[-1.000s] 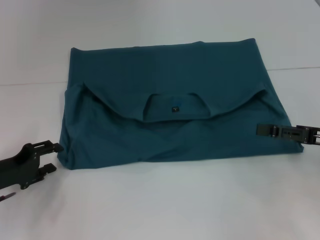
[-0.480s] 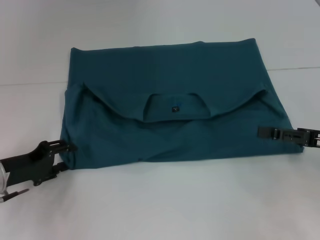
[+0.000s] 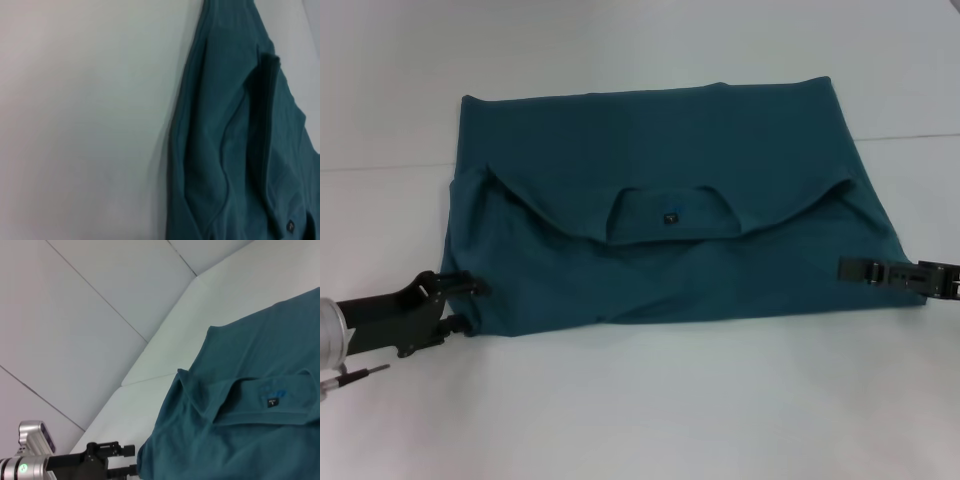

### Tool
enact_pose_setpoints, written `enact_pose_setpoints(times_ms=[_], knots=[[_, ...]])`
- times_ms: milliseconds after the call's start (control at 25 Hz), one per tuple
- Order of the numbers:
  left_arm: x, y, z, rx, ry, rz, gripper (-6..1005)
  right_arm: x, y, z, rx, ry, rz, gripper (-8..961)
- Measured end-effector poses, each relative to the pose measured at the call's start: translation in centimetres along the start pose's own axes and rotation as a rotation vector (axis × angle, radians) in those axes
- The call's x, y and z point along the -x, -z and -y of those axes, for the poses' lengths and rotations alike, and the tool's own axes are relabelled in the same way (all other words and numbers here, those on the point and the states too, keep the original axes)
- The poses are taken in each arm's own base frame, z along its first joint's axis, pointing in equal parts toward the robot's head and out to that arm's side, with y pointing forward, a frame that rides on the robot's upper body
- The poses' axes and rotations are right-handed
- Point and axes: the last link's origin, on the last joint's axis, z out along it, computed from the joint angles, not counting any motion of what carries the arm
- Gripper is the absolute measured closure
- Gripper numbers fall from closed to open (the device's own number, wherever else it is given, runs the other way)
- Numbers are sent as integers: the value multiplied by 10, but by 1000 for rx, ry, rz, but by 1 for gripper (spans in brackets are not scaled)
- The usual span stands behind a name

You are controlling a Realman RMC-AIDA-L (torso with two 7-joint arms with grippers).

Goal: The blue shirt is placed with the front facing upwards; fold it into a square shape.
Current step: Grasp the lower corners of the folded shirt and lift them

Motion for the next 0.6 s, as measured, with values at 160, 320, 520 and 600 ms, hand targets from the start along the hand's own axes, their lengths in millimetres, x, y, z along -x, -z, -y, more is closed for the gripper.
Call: enact_pose_setpoints(times_ms=[160, 320, 520, 600], knots=[[-5, 6, -1, 4, -1, -18, 373, -1, 1, 0, -1, 0, 0, 181], [-7, 9, 2, -18, -5, -16, 373, -1, 1, 0, -1, 0, 0, 183], [-7, 9, 3, -48, -27, 4, 372, -1, 1, 0, -1, 0, 0, 185], [-7, 9, 1, -52, -38, 13, 372, -1, 1, 0, -1, 0, 0, 186]])
